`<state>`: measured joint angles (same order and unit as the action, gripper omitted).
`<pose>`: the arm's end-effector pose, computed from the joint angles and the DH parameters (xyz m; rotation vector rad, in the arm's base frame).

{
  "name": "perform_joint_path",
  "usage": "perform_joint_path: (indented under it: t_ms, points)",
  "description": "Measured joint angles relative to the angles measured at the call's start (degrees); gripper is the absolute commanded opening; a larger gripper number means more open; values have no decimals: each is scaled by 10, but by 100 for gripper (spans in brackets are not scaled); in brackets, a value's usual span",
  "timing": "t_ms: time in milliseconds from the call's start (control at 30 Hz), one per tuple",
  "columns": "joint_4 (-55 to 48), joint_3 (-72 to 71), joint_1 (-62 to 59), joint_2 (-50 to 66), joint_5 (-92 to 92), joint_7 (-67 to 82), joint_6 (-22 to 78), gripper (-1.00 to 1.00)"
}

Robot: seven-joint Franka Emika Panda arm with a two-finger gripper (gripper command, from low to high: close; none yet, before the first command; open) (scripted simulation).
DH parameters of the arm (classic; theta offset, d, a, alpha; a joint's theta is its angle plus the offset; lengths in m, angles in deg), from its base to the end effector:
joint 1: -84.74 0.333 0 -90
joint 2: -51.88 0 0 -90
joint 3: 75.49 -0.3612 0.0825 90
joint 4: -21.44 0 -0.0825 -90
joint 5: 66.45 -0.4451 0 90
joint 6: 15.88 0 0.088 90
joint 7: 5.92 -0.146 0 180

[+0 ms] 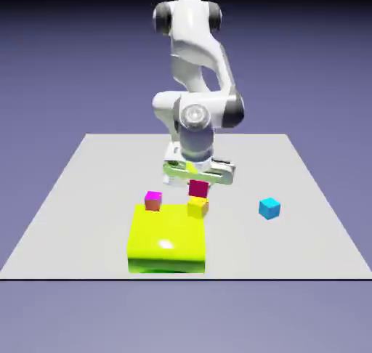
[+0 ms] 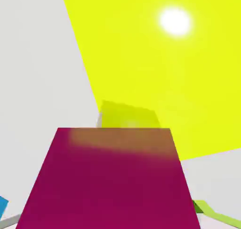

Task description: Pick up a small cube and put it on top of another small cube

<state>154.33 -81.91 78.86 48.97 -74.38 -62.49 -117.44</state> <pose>0.4666 0.0215 0.3055 2.5335 -1.4534 -0.7353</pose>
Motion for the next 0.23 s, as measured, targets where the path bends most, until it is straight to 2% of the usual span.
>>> perform_joint_path:
  t_ms: [133,167,233]
  points:
    - [72,-5,2,27,-7,5,-100,-100]
    - [76,-6,-2,28,-8,5,-105,100]
    - [76,-6,-9,28,-6,4,-105,100]
